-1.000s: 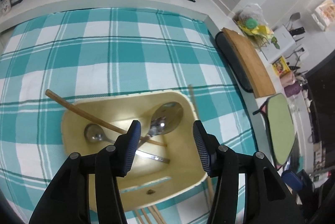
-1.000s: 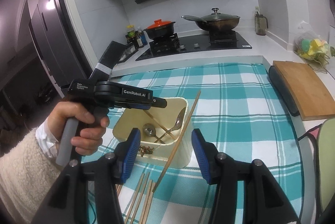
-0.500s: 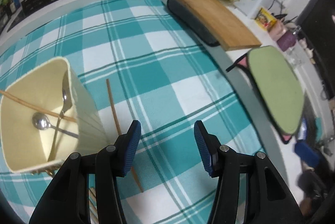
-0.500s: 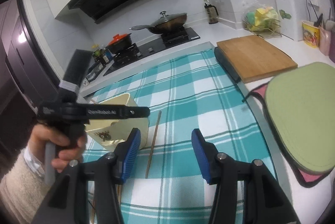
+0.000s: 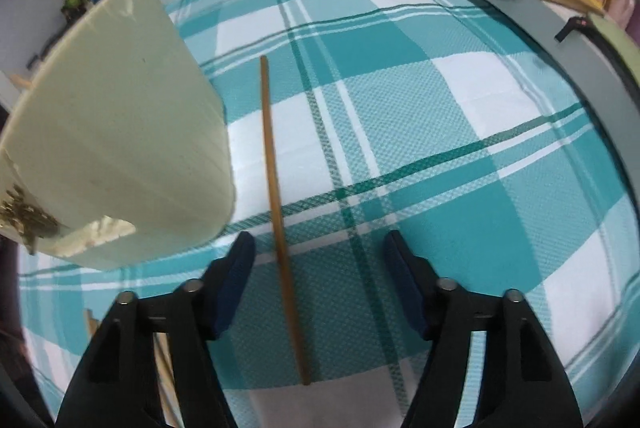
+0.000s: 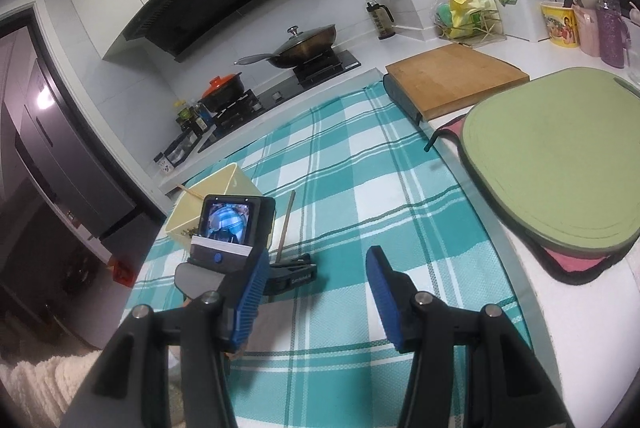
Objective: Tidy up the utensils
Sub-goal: 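Grasp a single wooden chopstick from the cloth with the left tool, then carry the chopstick with the left tool into the cream box and release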
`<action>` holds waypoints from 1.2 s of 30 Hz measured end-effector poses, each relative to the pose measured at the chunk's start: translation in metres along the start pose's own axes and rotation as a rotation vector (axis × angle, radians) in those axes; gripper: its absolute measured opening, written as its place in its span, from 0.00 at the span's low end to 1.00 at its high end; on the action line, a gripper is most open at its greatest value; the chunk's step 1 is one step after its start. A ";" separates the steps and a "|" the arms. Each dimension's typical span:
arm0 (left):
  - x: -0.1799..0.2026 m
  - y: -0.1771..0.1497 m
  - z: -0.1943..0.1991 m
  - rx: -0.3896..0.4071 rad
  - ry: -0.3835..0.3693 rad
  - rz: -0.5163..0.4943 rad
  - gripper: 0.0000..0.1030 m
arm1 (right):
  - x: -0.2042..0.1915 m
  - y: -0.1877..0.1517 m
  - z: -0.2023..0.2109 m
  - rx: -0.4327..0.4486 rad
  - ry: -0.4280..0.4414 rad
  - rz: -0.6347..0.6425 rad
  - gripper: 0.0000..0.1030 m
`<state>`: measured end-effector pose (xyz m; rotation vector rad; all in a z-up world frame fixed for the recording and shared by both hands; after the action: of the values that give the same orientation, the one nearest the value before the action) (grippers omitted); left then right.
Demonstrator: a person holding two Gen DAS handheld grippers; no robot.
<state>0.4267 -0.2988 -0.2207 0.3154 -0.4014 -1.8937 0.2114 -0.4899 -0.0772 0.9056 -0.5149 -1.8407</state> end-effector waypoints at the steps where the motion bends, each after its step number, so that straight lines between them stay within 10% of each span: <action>1: 0.001 -0.001 0.001 -0.019 -0.054 0.018 0.19 | -0.001 -0.003 0.001 -0.002 0.006 -0.001 0.50; 3: 0.003 -0.005 0.005 -0.035 -0.071 -0.008 0.05 | -0.001 -0.008 0.003 -0.001 0.006 0.000 0.50; 13: 0.014 -0.097 0.057 -0.170 -0.265 -0.193 0.07 | 0.013 -0.036 0.022 0.008 -0.007 -0.054 0.50; 14: 0.015 -0.098 0.061 -0.180 -0.280 -0.202 0.10 | 0.015 -0.039 0.024 0.007 -0.011 -0.058 0.50; 16: 0.017 -0.089 0.067 -0.166 -0.291 -0.209 0.47 | 0.017 -0.046 0.025 0.004 -0.023 -0.059 0.50; 20: 0.025 -0.048 0.053 -0.123 -0.240 -0.230 0.56 | 0.018 -0.055 0.022 -0.012 -0.026 -0.089 0.50; 23: 0.031 -0.028 0.025 -0.165 -0.211 -0.228 0.42 | 0.014 -0.056 0.024 -0.002 -0.031 -0.092 0.50; 26: 0.036 -0.021 0.017 -0.165 -0.216 -0.243 0.04 | 0.008 -0.058 0.026 0.003 -0.029 -0.086 0.50; 36: -0.017 0.013 0.156 0.221 -0.367 -0.045 0.03 | -0.005 -0.068 0.022 -0.014 -0.033 -0.050 0.50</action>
<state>0.3806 -0.2672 -0.0736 0.1201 -0.8604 -1.9557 0.1553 -0.4573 -0.1081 0.8871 -0.5027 -1.9047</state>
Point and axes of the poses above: each gripper's, at about its wrist camera, not at the fingertips, and z roughly against the way its jaws point, x to its right, y to its top, the point moved 5 cm from there along -z, roughly the way its jaws point, and after that the axes turned 2 degrees about -y, right-handed, at the moved point
